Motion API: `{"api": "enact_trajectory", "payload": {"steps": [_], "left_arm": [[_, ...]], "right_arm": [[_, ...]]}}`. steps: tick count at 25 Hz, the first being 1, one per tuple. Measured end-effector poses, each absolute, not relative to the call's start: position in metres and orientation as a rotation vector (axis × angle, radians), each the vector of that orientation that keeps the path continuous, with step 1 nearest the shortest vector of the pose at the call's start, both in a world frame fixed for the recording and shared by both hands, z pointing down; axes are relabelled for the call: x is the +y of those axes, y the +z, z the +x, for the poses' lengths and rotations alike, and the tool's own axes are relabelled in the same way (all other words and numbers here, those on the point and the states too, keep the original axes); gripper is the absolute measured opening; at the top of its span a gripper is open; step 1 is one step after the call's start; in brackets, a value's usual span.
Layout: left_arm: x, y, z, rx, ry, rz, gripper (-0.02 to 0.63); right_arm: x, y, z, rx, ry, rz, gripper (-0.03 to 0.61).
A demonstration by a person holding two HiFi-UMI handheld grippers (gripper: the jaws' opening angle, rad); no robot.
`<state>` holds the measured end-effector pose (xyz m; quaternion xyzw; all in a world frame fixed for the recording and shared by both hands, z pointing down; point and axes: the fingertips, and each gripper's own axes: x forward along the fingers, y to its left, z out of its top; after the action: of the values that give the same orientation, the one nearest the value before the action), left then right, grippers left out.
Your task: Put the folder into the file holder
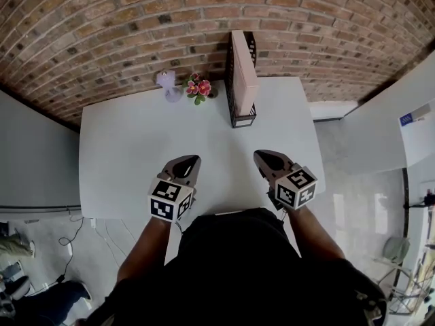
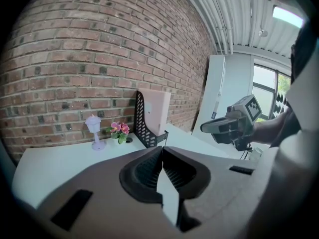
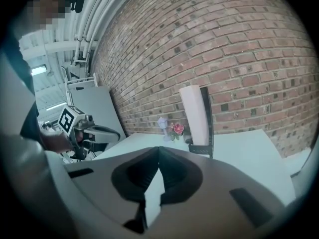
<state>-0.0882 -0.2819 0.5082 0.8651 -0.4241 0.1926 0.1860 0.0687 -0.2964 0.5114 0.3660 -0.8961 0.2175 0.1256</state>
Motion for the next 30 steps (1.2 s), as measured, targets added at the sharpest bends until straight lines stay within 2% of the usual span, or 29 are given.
{"api": "enact_trajectory", "payload": {"steps": [30], "left_arm": [[-0.288,0.507,-0.096,-1.183,0.529,2.432,0.005]], "right_arm": [[-0.296,0.516,0.055,-2.602,0.630,1.020,0.003]]}}
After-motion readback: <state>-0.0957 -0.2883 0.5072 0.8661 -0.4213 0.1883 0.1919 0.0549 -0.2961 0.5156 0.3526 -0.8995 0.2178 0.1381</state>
